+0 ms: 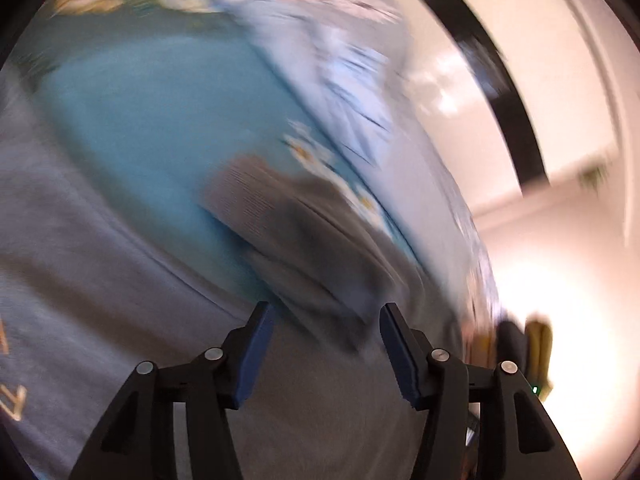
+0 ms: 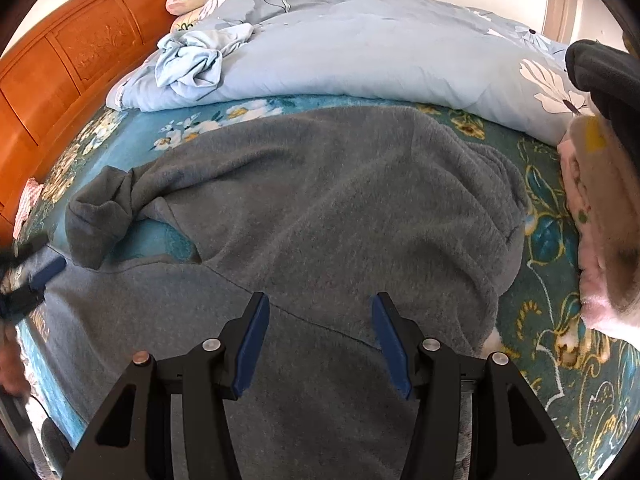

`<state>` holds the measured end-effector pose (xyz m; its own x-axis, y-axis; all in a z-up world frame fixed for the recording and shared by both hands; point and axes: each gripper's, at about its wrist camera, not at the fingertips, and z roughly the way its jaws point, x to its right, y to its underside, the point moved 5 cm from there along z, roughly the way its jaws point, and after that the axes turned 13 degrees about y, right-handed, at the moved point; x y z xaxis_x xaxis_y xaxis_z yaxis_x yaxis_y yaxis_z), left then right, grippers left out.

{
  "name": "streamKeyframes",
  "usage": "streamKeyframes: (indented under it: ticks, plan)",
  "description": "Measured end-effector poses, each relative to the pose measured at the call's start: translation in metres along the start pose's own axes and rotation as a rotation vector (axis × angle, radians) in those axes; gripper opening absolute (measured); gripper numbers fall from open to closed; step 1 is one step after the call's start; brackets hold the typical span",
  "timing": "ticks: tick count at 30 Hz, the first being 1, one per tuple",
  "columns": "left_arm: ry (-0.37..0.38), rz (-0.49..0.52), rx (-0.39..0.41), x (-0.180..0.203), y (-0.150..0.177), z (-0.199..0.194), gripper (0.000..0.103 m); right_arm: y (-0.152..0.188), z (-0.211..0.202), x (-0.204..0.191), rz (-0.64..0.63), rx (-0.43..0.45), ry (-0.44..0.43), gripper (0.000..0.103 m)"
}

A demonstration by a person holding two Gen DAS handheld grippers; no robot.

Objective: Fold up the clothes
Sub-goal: 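Fold the held sleeve across the sweatshirt body with the left tool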

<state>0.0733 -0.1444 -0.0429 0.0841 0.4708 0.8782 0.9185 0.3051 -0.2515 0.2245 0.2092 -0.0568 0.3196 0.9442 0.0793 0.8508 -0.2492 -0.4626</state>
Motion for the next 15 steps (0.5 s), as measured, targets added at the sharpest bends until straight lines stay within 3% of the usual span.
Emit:
streamKeyframes:
  ticks: [4, 9, 11, 13, 15]
  plan:
    - [0.045, -0.199, 0.041, -0.016, -0.036, 0.010, 0.059, 0.001, -0.001, -0.004, 0.002, -0.005, -0.009, 0.055]
    - [-0.026, -0.297, -0.021, -0.022, -0.049, 0.038, 0.057, -0.001, -0.004, -0.003, -0.004, -0.002, 0.001, 0.055]
    - [-0.053, -0.310, -0.026, -0.023, -0.050, 0.046, 0.045, -0.002, -0.004, 0.000, 0.003, -0.007, 0.006, 0.055]
    - [-0.076, -0.320, -0.028, -0.026, -0.050, 0.048, 0.009, -0.002, -0.003, 0.002, 0.008, -0.016, 0.013, 0.055]
    - [-0.092, -0.310, -0.020, -0.027, -0.051, 0.048, 0.008, -0.002, -0.003, 0.004, 0.009, -0.021, 0.019, 0.055]
